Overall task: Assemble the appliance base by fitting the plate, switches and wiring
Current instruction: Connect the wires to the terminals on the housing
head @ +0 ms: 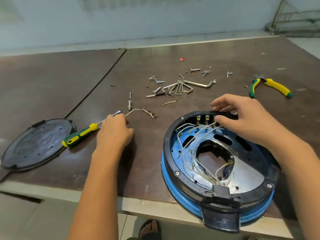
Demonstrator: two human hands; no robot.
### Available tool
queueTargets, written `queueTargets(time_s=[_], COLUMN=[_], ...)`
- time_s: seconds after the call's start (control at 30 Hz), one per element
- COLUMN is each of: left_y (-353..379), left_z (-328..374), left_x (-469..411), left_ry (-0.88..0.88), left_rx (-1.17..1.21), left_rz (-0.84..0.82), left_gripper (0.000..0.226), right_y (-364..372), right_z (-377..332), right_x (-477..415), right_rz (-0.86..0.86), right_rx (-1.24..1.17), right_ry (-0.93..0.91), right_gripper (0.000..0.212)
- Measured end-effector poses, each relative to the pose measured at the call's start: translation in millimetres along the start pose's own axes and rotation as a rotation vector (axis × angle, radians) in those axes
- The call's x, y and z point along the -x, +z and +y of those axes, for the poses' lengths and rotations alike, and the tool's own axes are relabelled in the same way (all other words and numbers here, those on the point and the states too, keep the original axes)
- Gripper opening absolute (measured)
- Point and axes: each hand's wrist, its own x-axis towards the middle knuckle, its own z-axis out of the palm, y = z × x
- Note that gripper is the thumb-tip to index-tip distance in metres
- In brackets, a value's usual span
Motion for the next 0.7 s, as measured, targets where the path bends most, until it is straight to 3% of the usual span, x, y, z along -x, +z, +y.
queueTargets(time_s=[0.13,0.4,0.53,0.7], left_y=[-8.0,-8.4,-8.4,-20.4], left_z=[-30.6,-37.4,-29.4,4.1], left_x=[0.4,-1.8,-1.0,15.1], left_ry=[-0.122,-0.129,-0.031,0.209], left_rx=[0.088,0.35,0.46,0.744], left_rz=[-0.058,-0.13,-0.155,-0.097], left_gripper=[0.03,0.029,0.014,0.014], right_y=[0.5,1.7,1.9,1.9], right_z=[0.0,2.2,1.9,1.7], right_x=[0.1,-1.2,-1.4,-1.0], right_rz=[-0.01,-0.01,-0.005,0.0], right_rx=[-0.004,0.025,0.034,0.039], right_ry=[0.005,0.005,0.001,-0.003], right_gripper=[0.029,0.028,0.028,0.027])
